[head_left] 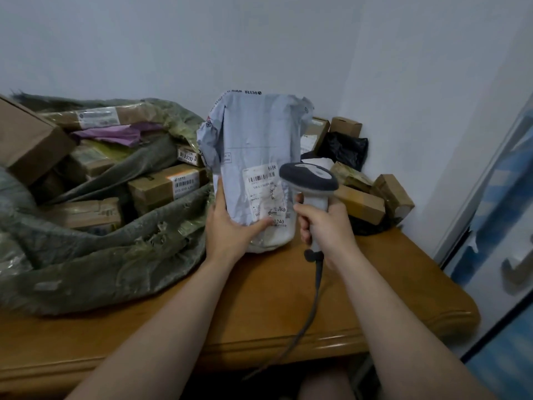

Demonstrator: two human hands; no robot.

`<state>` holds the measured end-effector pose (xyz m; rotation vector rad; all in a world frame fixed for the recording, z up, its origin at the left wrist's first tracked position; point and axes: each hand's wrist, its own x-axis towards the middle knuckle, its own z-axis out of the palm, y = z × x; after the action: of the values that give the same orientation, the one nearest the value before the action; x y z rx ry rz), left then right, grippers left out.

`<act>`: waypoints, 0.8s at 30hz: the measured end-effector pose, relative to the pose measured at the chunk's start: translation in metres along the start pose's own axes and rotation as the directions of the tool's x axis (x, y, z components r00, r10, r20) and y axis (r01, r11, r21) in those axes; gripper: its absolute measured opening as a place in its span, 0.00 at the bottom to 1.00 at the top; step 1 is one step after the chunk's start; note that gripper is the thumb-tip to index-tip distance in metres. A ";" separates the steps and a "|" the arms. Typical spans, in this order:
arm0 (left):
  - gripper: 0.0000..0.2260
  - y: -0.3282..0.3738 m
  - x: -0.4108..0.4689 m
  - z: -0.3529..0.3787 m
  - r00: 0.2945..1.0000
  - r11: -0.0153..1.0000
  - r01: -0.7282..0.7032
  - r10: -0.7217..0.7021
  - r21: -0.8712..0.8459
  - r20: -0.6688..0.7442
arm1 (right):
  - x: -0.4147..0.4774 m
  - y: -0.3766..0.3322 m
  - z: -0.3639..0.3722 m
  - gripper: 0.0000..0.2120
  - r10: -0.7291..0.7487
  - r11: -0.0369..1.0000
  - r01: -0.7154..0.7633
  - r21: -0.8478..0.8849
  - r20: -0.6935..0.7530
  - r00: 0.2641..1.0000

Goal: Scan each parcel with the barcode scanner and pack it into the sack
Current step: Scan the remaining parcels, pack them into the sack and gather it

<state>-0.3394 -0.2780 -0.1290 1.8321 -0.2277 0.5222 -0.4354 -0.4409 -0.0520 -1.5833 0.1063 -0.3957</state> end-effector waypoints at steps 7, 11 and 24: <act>0.60 0.004 -0.006 -0.004 1.000 0.998 0.006 -0.005 0.069 -0.015 | -0.017 -0.008 0.002 0.16 0.014 0.995 0.002 -0.100 0.168 0.986; 0.61 0.007 -0.010 -0.007 1.000 0.996 0.005 -0.004 0.088 -0.020 | -0.026 -0.011 0.003 0.16 -0.003 0.993 0.024 -0.118 0.178 0.984; 0.60 0.006 -0.012 -0.010 0.999 0.995 0.036 -0.032 0.093 -0.042 | -0.036 -0.014 -0.002 0.18 0.013 0.999 -0.004 -0.054 0.181 0.983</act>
<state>-0.3549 -0.2714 -0.1267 1.9110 -0.1462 0.5535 -0.4721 -0.4303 -0.0453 -1.6638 -0.0165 -0.2420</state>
